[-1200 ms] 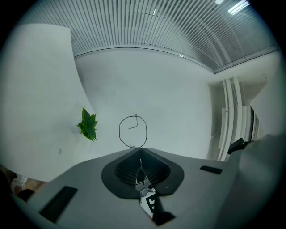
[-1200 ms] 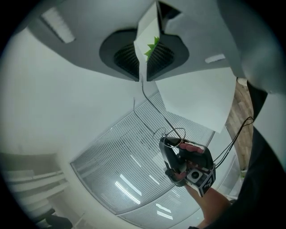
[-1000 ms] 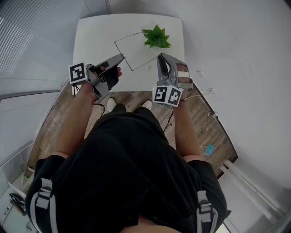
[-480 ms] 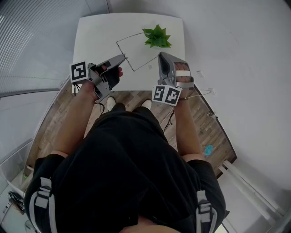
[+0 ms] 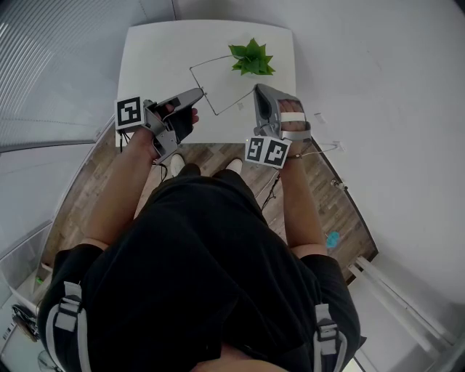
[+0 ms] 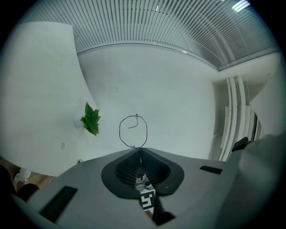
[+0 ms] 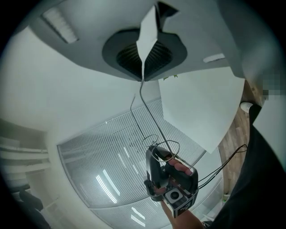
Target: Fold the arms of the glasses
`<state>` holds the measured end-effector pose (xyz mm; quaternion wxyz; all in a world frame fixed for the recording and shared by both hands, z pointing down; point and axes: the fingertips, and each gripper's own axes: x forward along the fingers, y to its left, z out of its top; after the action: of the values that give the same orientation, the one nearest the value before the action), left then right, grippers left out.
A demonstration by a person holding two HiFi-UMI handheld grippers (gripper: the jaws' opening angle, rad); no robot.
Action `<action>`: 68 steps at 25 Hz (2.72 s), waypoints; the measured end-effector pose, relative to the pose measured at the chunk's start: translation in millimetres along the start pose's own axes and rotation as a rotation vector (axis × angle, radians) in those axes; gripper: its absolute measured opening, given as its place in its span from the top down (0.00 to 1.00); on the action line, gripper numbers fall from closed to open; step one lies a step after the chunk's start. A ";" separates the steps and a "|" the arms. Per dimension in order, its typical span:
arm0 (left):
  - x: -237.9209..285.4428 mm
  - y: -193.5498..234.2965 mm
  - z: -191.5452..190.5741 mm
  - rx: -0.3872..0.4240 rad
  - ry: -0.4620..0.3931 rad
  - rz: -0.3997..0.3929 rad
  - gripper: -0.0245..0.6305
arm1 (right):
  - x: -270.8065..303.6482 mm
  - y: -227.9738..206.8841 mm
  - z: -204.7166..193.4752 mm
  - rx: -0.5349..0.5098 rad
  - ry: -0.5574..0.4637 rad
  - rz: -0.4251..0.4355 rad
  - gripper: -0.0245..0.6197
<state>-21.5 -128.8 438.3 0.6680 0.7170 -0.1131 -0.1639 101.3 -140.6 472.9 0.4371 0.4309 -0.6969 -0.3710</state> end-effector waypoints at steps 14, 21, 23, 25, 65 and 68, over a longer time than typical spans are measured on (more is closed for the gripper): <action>4.8 -3.0 -12.8 -0.002 0.023 -0.005 0.94 | -3.0 -0.2 0.7 -0.034 -0.010 -0.005 0.93; 8.3 -2.2 -16.8 0.000 0.037 -0.009 0.94 | 0.7 -2.8 1.6 -0.052 -0.023 -0.007 0.93; 10.1 -1.0 -18.3 0.001 0.044 -0.007 0.94 | 2.9 -3.2 2.4 -0.057 -0.028 -0.008 0.93; 10.9 0.1 -19.0 0.001 0.049 -0.004 0.94 | 4.9 -3.2 4.4 -0.061 -0.035 -0.008 0.93; 17.1 2.9 -24.6 -0.022 0.098 -0.018 0.94 | 25.7 1.3 33.5 -0.049 -0.116 0.013 0.90; 17.2 3.6 -25.7 -0.024 0.106 -0.020 0.94 | 26.7 1.8 38.5 -0.057 -0.125 0.016 0.90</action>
<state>4.4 -112.0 441.8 0.6799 0.7178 -0.0685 -0.1337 58.5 -159.3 469.0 0.4080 0.3886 -0.7153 -0.4135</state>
